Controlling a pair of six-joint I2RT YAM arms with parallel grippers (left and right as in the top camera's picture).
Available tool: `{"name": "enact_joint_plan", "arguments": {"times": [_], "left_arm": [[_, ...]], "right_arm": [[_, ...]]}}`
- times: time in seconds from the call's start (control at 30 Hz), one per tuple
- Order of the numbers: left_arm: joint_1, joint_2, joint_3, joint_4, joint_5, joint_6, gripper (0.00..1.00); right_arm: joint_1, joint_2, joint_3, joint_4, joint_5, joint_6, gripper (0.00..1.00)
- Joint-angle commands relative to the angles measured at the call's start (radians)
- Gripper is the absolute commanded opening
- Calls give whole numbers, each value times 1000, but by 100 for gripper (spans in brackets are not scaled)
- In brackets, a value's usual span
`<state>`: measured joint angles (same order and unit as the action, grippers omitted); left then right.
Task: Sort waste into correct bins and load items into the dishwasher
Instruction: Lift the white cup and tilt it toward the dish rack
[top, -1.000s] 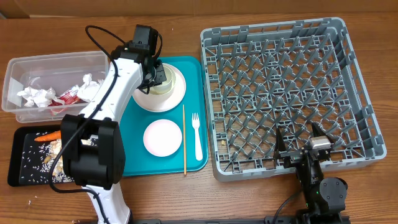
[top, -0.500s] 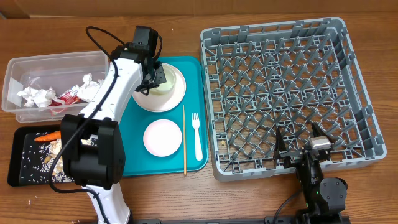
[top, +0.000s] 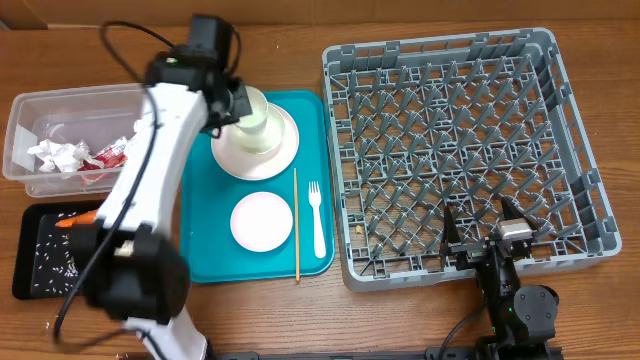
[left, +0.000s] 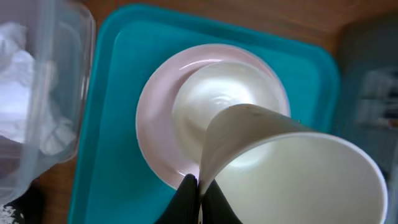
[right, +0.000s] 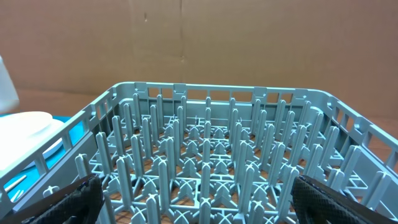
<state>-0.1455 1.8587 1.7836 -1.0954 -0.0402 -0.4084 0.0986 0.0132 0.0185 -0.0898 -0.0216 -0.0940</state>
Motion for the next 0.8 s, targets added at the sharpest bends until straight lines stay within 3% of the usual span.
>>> {"name": "enact_joint_plan", "arguments": {"times": [0.0, 0.2, 0.4, 0.57, 0.7, 0.77], "left_arm": [[0, -142, 45, -39, 197, 185, 4], [16, -244, 45, -110, 567, 357, 4], [22, -241, 36, -150, 938, 476, 4], [22, -214, 32, -165, 1090, 520, 4], [22, -189, 32, -197, 1114, 564, 4], [22, -177, 32, -205, 1115, 574, 4]], "right_arm": [[-5, -6, -11, 6, 1, -4, 100], [-5, -6, -11, 6, 1, -4, 100], [-5, -6, -11, 6, 1, -4, 100], [-5, -6, -11, 6, 1, -4, 100], [-4, -6, -11, 6, -13, -2, 100], [-3, -6, -11, 13, -61, 66, 100]]}}
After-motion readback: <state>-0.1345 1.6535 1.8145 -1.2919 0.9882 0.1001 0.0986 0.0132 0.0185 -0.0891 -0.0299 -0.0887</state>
